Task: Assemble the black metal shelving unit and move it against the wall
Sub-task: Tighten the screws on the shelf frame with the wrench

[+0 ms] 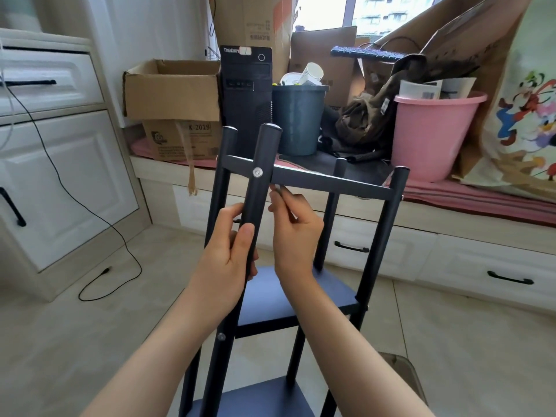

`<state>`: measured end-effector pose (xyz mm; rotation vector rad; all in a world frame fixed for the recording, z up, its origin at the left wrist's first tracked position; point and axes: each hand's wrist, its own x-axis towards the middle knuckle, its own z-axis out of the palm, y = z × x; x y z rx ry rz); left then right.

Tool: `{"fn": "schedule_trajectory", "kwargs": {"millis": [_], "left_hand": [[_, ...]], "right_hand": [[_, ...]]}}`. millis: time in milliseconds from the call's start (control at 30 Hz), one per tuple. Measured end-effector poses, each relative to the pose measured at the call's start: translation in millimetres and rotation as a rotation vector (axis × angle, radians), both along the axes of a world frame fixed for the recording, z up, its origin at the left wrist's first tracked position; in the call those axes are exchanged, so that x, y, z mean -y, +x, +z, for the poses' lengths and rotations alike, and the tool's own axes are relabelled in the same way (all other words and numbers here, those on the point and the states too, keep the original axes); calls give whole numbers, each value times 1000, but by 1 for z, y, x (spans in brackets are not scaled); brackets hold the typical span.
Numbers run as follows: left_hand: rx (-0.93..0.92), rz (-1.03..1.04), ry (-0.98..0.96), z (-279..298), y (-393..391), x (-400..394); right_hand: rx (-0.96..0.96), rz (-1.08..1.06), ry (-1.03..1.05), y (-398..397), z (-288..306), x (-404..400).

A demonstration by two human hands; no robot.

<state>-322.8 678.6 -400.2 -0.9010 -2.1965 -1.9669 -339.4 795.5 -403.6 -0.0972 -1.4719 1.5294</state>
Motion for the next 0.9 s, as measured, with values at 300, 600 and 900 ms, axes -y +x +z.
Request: {"fn": "schedule_trajectory", "kwargs": {"millis": [300, 600, 900], "left_hand": [[-18, -11, -32, -1, -4, 3], [17, -23, -23, 4, -3, -1], [67, -23, -14, 6, 1, 2]], "right_hand": [[-63, -66, -64, -18, -5, 4], [59, -34, 26, -15, -11, -4], [485, 61, 497, 36, -21, -47]]}}
